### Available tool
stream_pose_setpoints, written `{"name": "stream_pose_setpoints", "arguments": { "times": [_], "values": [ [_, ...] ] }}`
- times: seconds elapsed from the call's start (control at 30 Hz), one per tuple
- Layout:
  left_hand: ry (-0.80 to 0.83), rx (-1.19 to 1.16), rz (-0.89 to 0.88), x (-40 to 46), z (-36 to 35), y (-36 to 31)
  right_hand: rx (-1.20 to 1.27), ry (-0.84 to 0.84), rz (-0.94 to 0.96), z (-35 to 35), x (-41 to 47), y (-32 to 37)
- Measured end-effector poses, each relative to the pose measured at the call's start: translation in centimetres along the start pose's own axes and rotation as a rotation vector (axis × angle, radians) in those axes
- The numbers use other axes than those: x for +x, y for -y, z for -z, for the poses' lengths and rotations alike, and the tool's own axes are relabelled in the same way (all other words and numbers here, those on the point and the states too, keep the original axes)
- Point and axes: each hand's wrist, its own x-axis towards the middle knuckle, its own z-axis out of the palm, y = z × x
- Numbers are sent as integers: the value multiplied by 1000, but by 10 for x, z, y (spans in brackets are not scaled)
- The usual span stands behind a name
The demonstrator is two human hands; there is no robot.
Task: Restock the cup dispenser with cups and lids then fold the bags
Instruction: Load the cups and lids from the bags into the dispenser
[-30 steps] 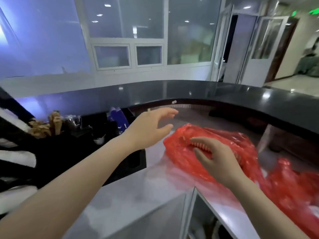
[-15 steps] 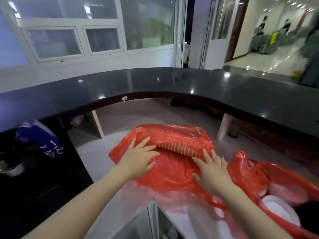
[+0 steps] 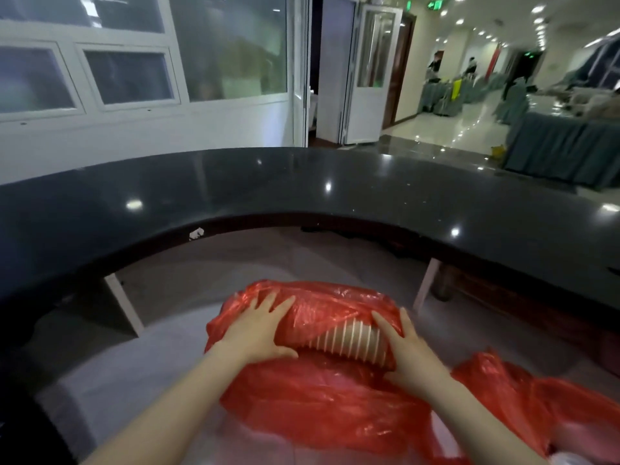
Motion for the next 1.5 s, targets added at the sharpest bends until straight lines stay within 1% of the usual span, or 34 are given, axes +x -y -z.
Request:
{"name": "stream_pose_setpoints", "arguments": {
  "times": [0.07,0.1,0.2,0.27,0.33,0.4,0.43,0.53,0.6,0.67,0.77,0.8,0.9,0.97,1.0,1.03,1.07,1.13,1.17,1.2,1.23,1.4,1.5],
  "values": [
    [47,-65,22,14,-7,6,12,24,36,4,9,-5],
    [45,-70,20,20,-10,7,26,40,58,7,13,-9],
    [-27,-83,-1,41,-15,9,65,144,129,24,24,-18],
    [-41,-112,-3,53,-14,12,75,220,147,37,30,-24],
    [-4,-132,-10,64,-11,15,83,303,130,46,34,-32],
    [38,-124,-23,73,-9,18,88,321,127,47,34,-40],
    [52,-115,-32,77,-8,19,114,271,134,44,32,-41],
    [75,-105,-66,83,-4,23,215,23,132,17,21,-41],
    [73,-110,-79,81,-3,23,283,-44,40,-4,15,-37],
    [51,-131,-82,77,-3,24,268,-62,-75,-18,14,-38],
    [-7,-169,-69,67,-8,24,24,-75,-176,-29,20,-49],
    [-26,-179,-60,62,-11,24,-6,-83,-223,-30,21,-52],
    [-79,-202,-45,51,-17,23,-18,-81,-299,-29,22,-53],
    [-110,-208,-44,44,-19,21,7,-74,-282,-28,17,-51],
    [-121,-205,-40,42,-20,20,56,-97,-263,-27,12,-49],
    [-130,-202,-36,40,-20,19,123,-154,-238,-25,6,-48],
    [-136,-198,-29,38,-20,18,187,-249,-215,-23,-1,-46],
    [-138,-184,-10,37,-20,15,279,-495,-186,-16,-16,-42],
    [-134,-173,-1,37,-19,14,313,-570,-177,-12,-22,-38],
    [-125,-163,7,38,-19,13,340,-586,-165,-9,-27,-34],
    [-118,-156,13,39,-19,12,362,-563,-154,-8,-31,-30],
    [-63,-119,-20,45,-10,15,494,-397,-220,-18,-29,-24],
    [-33,-123,-54,50,-3,16,482,-407,-187,-24,-26,-29]
  ]
}}
